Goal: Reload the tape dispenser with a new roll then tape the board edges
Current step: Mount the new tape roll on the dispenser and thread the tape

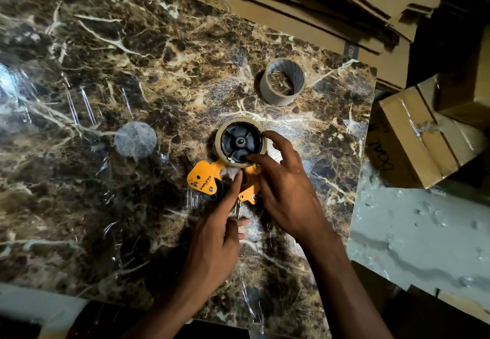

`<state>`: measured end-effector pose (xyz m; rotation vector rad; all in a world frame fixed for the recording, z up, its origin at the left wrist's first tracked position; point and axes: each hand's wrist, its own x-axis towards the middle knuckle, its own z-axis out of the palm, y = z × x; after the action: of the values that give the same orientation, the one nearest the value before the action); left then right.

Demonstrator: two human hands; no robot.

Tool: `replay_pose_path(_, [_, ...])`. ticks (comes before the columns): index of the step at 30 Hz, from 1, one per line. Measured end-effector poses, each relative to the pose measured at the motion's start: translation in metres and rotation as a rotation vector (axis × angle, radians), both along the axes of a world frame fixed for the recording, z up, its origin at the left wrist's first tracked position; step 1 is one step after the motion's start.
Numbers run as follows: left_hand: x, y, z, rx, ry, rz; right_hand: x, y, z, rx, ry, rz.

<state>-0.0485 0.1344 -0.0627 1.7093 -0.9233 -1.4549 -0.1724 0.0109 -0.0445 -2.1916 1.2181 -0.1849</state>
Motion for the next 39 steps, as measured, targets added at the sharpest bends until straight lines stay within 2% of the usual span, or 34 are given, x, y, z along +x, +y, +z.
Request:
replay_pose_path(9, [-0.004, 0.007, -0.002, 0.014, -0.109, 0.017, 0.0, 0.0, -0.004, -0.005, -0.003, -0.007])
replay_pose_path(19, [-0.008, 0.011, -0.004, 0.052, -0.014, 0.103, -0.002, -0.001, -0.005, -0.037, 0.029, -0.009])
replay_pose_path(23, [-0.004, 0.015, -0.004, 0.045, -0.058, 0.023, -0.002, -0.003, -0.005, -0.075, 0.073, -0.044])
replay_pose_path(27, [0.005, 0.016, -0.012, 0.122, -0.119, -0.089, -0.003, -0.005, -0.003, -0.017, 0.042, -0.079])
replay_pose_path(30, [0.019, 0.022, -0.017, 0.071, -0.062, -0.118, -0.005, -0.003, 0.0, 0.018, 0.03, -0.074])
replay_pose_path(34, [0.035, 0.031, -0.019, 0.096, 0.065, -0.134, -0.018, 0.008, 0.001, 0.133, 0.007, -0.02])
replay_pose_path(39, [0.048, 0.032, -0.019, 0.102, 0.126, -0.201, -0.048, 0.026, -0.007, 0.194, 0.082, 0.05])
